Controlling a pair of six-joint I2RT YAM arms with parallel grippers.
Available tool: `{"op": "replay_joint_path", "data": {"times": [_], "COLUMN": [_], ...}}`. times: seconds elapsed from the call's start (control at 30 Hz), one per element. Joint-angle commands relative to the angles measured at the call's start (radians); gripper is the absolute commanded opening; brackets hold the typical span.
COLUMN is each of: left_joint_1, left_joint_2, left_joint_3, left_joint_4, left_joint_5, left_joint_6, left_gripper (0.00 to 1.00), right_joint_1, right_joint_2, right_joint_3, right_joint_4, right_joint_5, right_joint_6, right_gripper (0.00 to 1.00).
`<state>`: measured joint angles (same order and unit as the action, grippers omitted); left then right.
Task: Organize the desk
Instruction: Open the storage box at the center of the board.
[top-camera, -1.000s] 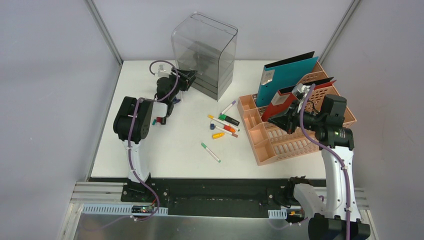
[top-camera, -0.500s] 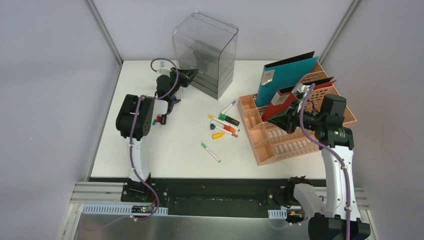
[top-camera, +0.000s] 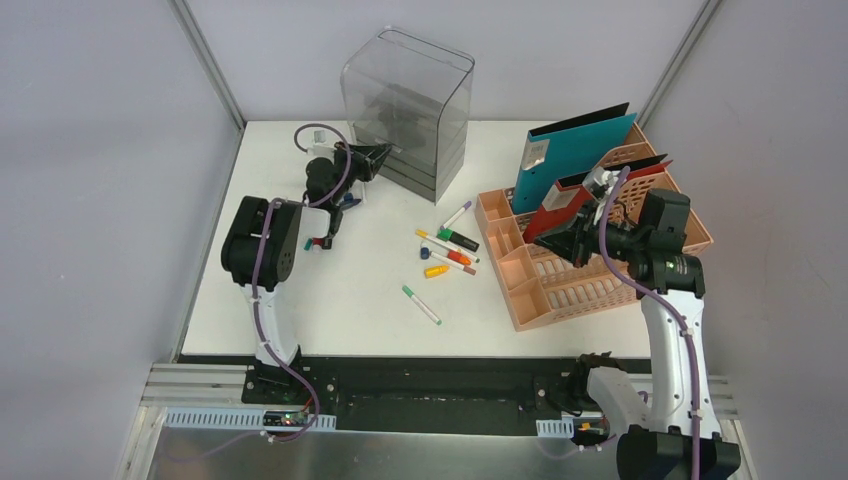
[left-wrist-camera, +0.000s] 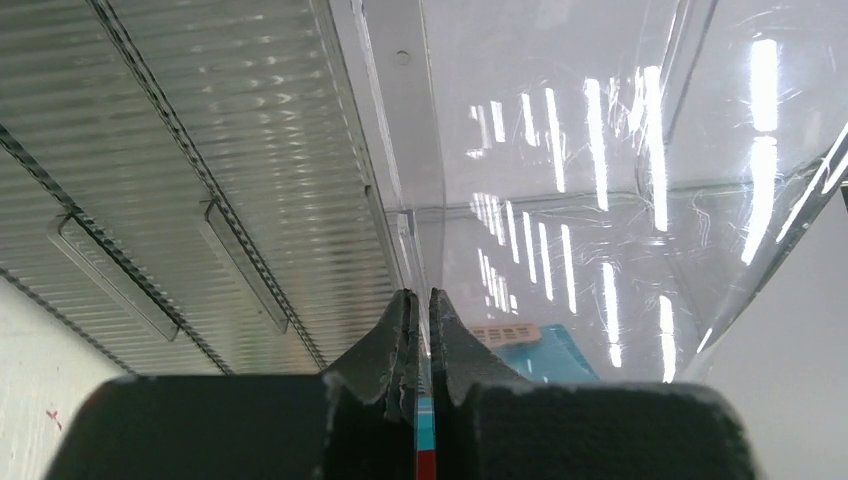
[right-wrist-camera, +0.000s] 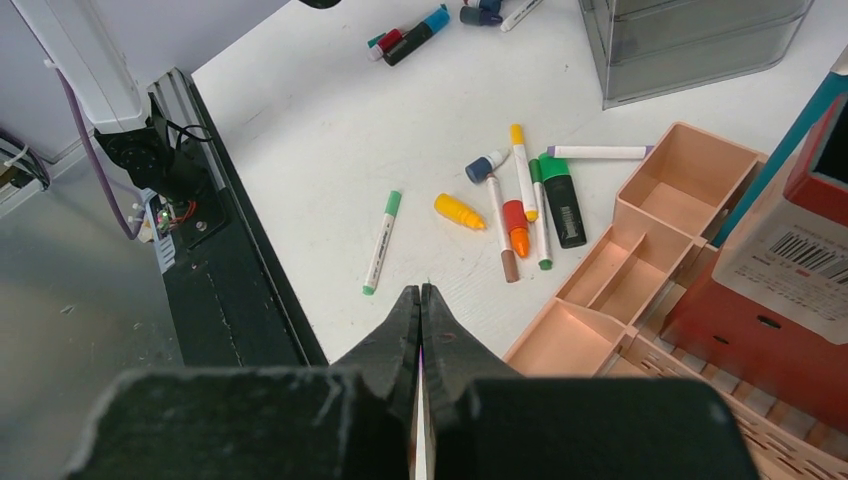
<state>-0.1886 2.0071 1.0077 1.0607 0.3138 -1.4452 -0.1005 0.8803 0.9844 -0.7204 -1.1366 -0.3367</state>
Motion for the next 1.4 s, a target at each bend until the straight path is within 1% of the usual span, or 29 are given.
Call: {"op": "replay_joint_path", "data": {"times": [0.0,0.17,0.23,0.33,0.5,0.6,0.7,0.8,0.9,1.07,1.2,1.23,1.37], "left_joint_1": [-0.007,-0.008,-0.008,-0.009,-0.008,-0.009,-0.01,-0.009,-0.009,-0.011,-0.015,-0.016,-0.019], "left_joint_2": [-0.105,-0.163,-0.184,-0.212,-0.248,-0.272,-0.303,-0.332,-0.356,-0.378,-0.394,-0.397,-0.405], "left_joint_3": [-0.05,-0.098,-0.113,-0.129,-0.139,-0.146,-0.155,-0.162,-0.162,-0.159,-0.161,-0.162,-0.162], "left_joint_4": [0.04,0.049,0.046,0.04,0.039,0.031,0.017,0.004,-0.015,-0.025,-0.025,-0.024,-0.015], "left_joint_5": [0.02,0.028,0.032,0.042,0.061,0.065,0.067,0.07,0.075,0.092,0.097,0.098,0.113], "left_joint_6": [0.012,0.003,0.003,0.003,-0.001,-0.001,0.004,0.007,0.016,0.018,0.014,0.011,0.003], "left_gripper": [0.0,0.0,0.0,0.0,0.0,0.0,0.0,0.0,0.0,0.0,0.0,0.0,0.0], "right_joint_1": [0.001,0.02,0.045,0.121,0.271,0.342,0.403,0.441,0.47,0.513,0.522,0.522,0.525], "right_joint_2": [0.013,0.035,0.05,0.089,0.194,0.262,0.327,0.378,0.427,0.501,0.545,0.558,0.594], "right_joint_3": [-0.015,-0.027,-0.022,0.015,0.132,0.213,0.283,0.321,0.353,0.427,0.446,0.449,0.454], "right_joint_4": [0.069,0.093,0.099,0.083,0.055,0.056,0.095,0.199,0.297,0.363,0.444,0.463,0.523], "right_joint_5": [-0.042,-0.036,-0.017,0.038,0.119,0.173,0.221,0.245,0.262,0.291,0.309,0.31,0.31], "right_joint_6": [0.021,0.032,0.037,0.036,0.025,0.026,0.067,0.163,0.262,0.379,0.495,0.529,0.529], "right_gripper": [0.0,0.0,0.02,0.05,0.09,0.17,0.27,0.36,0.42,0.52,0.65,0.67,0.67]}}
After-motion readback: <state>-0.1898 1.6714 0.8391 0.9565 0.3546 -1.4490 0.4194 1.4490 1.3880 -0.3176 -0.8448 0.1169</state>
